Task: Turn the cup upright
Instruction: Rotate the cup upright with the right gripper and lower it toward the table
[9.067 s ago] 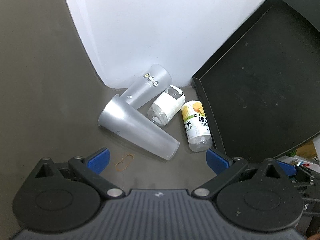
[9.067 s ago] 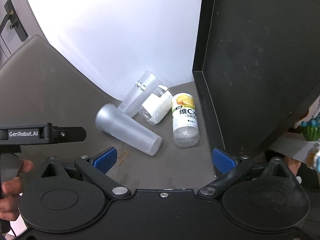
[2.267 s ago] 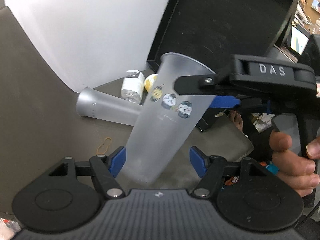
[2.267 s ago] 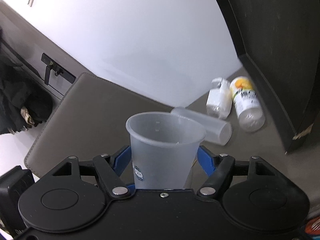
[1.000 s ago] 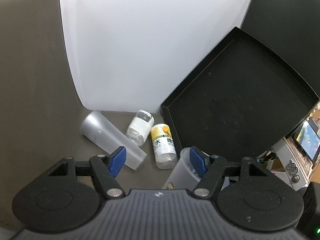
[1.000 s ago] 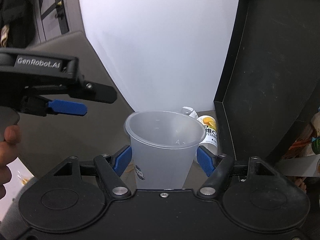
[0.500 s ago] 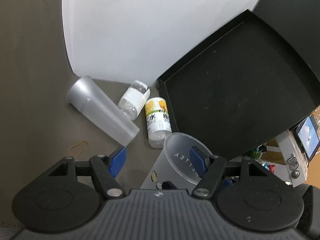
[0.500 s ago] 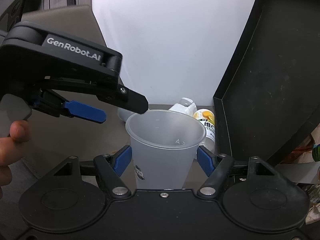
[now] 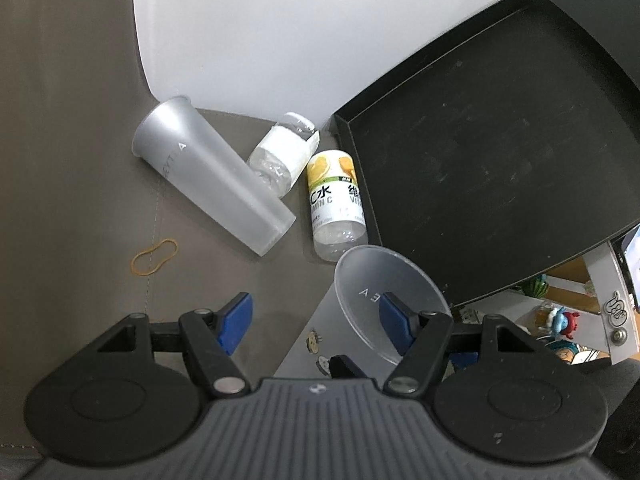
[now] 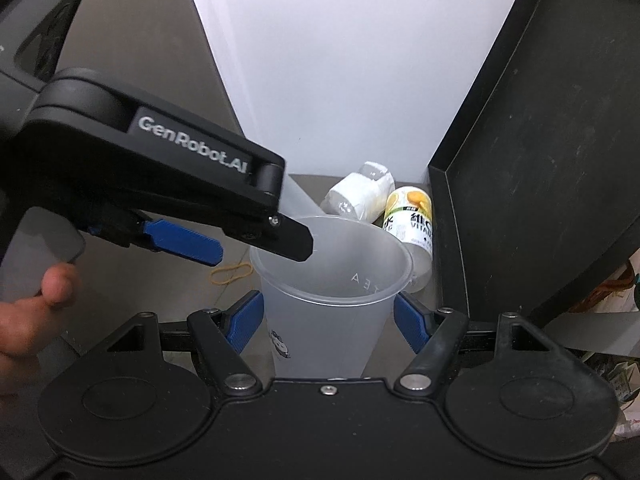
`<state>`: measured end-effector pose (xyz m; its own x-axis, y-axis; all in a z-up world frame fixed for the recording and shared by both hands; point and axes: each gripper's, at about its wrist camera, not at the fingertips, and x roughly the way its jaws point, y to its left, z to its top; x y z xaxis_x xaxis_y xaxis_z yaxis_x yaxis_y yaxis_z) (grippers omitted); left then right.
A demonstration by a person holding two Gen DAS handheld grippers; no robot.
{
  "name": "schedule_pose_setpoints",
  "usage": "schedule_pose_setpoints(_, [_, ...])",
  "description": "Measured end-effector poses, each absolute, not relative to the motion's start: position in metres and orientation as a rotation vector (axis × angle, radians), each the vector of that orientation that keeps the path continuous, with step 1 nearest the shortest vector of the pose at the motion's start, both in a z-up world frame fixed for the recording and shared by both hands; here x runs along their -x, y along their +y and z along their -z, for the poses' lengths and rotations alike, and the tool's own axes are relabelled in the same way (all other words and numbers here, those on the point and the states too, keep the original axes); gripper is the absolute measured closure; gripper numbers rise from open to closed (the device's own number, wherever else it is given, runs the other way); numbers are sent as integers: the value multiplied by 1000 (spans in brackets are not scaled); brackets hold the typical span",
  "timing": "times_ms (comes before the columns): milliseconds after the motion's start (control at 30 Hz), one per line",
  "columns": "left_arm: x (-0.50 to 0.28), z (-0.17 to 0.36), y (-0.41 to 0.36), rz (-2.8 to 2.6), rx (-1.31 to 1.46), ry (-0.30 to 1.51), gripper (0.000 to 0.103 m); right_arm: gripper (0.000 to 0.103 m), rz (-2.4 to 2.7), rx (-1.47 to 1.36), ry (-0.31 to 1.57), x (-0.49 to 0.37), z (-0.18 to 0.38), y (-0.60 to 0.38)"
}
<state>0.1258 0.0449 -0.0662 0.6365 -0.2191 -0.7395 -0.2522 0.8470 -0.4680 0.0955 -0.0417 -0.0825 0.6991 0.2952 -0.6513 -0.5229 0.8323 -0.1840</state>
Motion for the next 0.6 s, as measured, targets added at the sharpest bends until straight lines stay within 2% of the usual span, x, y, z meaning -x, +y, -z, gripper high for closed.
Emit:
schedule_pose_setpoints(467, [-132, 73, 36, -11, 576, 928, 34, 31, -477, 339, 701, -109, 92, -49])
schedule_pose_setpoints(600, [-133, 73, 36, -13, 566, 932, 34, 25, -485, 340, 725, -116, 95, -50])
